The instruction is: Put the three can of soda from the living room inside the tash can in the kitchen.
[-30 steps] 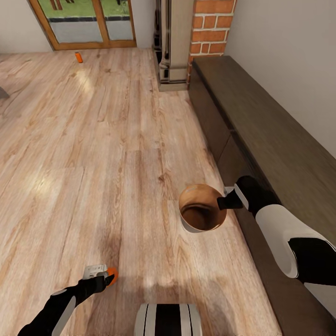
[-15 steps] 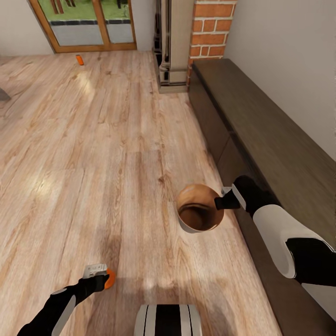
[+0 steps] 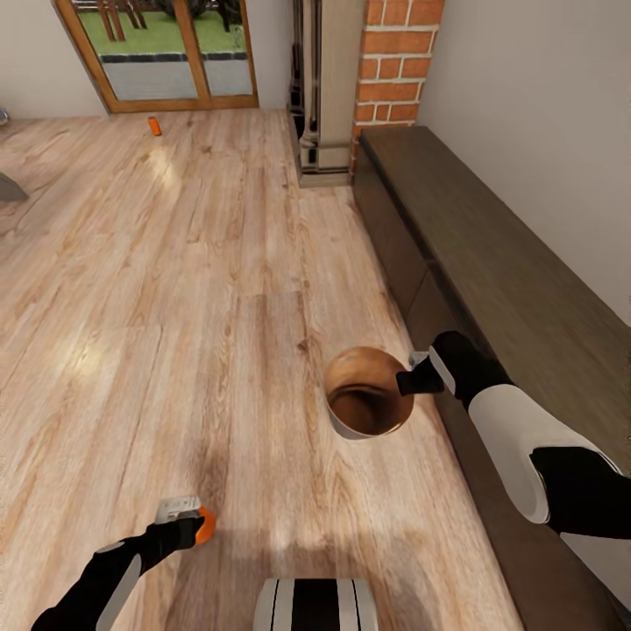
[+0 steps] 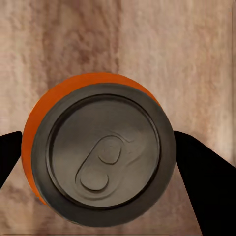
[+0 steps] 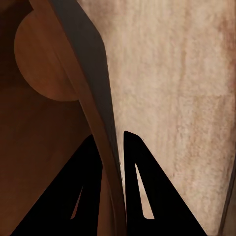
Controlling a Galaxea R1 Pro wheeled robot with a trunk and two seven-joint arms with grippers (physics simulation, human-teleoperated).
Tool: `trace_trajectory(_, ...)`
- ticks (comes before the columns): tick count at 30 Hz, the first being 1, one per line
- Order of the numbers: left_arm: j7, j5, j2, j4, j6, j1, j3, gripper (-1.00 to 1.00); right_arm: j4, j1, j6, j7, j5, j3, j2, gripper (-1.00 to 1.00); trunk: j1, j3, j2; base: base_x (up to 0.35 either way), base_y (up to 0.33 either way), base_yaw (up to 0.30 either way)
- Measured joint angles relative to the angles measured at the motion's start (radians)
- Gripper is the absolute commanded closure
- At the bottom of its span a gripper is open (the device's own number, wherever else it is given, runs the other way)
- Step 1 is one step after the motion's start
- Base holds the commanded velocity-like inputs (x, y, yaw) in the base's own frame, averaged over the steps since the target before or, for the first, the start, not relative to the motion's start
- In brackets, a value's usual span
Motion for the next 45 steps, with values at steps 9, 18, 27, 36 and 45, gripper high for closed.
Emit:
trace_trajectory(9,0.000,0.008,0.023,-0.131,0.170,-0.016,0.000,1.00,0.012,0.000,0.000,0.004,-0.005,0.000,0.057,1.00,-0.035,0.028,0.063,0.000,0.000,0.000)
trace_trajectory(18,-0.004,0.003,0.129,-0.524,0.678,-0.178,0.002,1.00,0.100,0.000,-0.002,0.008,0.025,0.005,0.098,1.00,-0.069,0.056,0.126,0.000,0.000,0.000)
trace_trajectory(27,-0.215,0.009,0.218,-0.571,0.716,-0.274,-0.002,1.00,0.168,0.000,-0.003,0.009,0.025,0.009,0.113,1.00,-0.104,0.085,0.189,0.000,0.000,0.000)
trace_trajectory(36,-0.431,0.010,0.221,-0.573,0.716,-0.376,-0.024,1.00,0.193,0.002,-0.001,0.003,0.010,0.021,0.171,1.00,-0.138,0.113,0.252,0.000,0.000,0.000)
trace_trajectory(45,-0.513,0.115,0.187,-0.574,0.716,-0.491,-0.192,1.00,0.200,0.001,0.000,0.001,0.001,0.027,0.208,1.00,-0.173,0.141,0.315,0.000,0.000,0.000)
